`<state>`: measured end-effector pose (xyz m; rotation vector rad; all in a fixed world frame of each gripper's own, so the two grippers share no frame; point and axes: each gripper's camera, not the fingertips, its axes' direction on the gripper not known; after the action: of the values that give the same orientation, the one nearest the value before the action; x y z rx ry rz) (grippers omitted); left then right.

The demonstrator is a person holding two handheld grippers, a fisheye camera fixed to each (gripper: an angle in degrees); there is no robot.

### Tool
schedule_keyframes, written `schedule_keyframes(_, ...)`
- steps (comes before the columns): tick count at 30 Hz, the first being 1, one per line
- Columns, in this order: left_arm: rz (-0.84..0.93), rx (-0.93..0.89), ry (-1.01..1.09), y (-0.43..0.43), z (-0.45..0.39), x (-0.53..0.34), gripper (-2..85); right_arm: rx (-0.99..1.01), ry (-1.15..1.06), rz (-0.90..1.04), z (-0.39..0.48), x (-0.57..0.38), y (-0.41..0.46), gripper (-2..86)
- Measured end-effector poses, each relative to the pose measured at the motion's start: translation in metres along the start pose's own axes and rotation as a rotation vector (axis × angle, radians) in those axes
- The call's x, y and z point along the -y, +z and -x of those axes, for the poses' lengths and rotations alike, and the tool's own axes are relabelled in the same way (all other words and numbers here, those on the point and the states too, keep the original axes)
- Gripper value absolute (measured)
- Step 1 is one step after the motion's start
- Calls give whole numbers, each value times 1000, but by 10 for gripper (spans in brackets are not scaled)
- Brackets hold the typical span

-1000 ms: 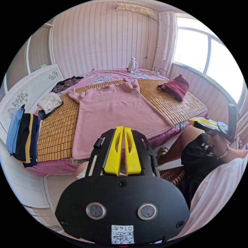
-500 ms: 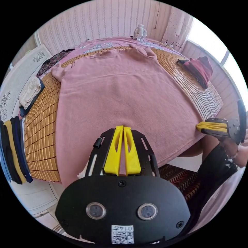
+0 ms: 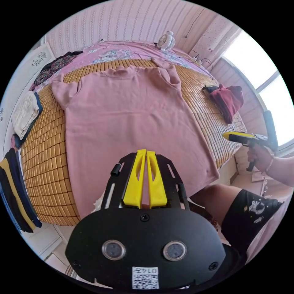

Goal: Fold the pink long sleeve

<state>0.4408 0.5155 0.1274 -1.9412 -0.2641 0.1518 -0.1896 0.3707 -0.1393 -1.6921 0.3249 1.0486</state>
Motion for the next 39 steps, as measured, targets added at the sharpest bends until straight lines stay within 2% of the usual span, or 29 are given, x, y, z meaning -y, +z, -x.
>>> schedule_keyframes(4,-112,-71,24,39,-2,80,2,-61,-25,-208,-64,102,-3,80)
schedule_keyframes(8,-185,-119,55,97,-10,169,18,0,48,-315,-126,224,29,112)
schedule_keyframes(12,-183,-141,70,153,-20,234,33,25,87,-325,-160,314,69,133)
schedule_keyframes(15,-112,-158,62,202,-24,271,46,31,180,-291,-188,362,104,134)
schedule_keyframes(18,10,-108,56,252,-25,287,44,42,210,-220,-207,380,131,94)
schedule_keyframes(21,0,-94,84,272,-24,287,23,75,171,-188,-212,369,128,35)
schedule_keyframes(24,6,-75,142,283,-28,292,15,154,93,-323,-204,311,74,24)
schedule_keyframes(27,23,-99,133,292,-25,301,11,89,57,-344,-172,221,5,21)
schedule_keyframes(29,43,-140,120,294,-22,308,6,22,108,-259,-140,154,-34,22)
schedule_keyframes(33,-16,-182,114,283,-21,311,12,55,181,-160,-112,92,-52,52)
schedule_keyframes(39,-12,-169,180,284,-42,328,40,-123,306,-164,-158,50,-44,82)
